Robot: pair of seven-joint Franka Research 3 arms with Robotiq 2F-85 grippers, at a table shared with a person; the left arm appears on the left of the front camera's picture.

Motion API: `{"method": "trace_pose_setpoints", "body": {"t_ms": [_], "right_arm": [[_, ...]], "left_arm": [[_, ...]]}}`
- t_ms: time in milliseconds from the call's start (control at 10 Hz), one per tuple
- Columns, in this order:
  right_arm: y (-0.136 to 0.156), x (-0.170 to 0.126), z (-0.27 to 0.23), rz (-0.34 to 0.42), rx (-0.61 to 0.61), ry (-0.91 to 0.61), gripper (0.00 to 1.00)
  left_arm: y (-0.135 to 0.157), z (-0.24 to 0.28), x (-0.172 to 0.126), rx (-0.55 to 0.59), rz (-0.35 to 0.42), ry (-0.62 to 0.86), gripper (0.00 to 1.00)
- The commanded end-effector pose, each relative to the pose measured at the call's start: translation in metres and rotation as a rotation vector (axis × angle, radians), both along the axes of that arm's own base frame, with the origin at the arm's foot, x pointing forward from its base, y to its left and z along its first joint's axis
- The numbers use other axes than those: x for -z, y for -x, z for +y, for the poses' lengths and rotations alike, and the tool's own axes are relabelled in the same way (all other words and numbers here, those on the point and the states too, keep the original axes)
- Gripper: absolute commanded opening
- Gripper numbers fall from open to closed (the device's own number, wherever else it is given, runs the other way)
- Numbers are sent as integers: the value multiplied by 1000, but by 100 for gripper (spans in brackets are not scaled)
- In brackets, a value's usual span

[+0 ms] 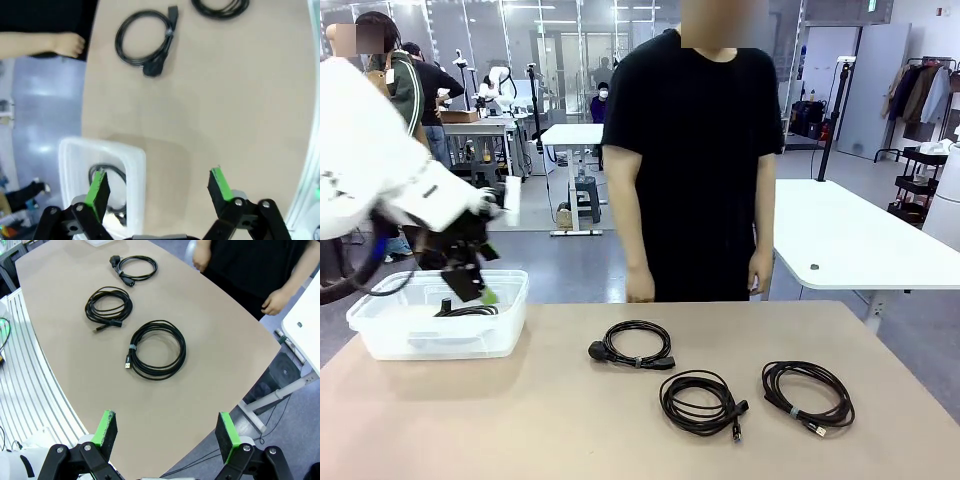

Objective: Organize and store the cables.
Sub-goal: Place the Power Cable into the Organizing box.

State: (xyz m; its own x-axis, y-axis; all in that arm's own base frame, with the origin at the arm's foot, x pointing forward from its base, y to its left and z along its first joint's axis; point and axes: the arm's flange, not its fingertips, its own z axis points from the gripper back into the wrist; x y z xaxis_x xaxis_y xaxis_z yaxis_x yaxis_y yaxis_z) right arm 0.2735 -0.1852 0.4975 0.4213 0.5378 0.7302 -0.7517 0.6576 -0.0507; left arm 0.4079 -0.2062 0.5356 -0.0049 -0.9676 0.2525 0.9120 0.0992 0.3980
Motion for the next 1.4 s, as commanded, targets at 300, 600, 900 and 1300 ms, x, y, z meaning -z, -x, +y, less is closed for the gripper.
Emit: {"method": "trace_pose_setpoints", "body": {"t_ms": [300,600,900,1300], "right_arm": [[2,1,-1,-11,-13,-3,100],[2,1,-1,-11,-13,-3,100],[2,1,-1,-11,-13,-3,100],[2,1,-1,-11,-13,-3,100]], "left_arm": [[-35,-107,23,2,60,-217,100],[-49,-159,46,84,127,-296,100],[-82,-198,80,145,211,-325,100],[-117,-225,135,188,343,-274,100]]}}
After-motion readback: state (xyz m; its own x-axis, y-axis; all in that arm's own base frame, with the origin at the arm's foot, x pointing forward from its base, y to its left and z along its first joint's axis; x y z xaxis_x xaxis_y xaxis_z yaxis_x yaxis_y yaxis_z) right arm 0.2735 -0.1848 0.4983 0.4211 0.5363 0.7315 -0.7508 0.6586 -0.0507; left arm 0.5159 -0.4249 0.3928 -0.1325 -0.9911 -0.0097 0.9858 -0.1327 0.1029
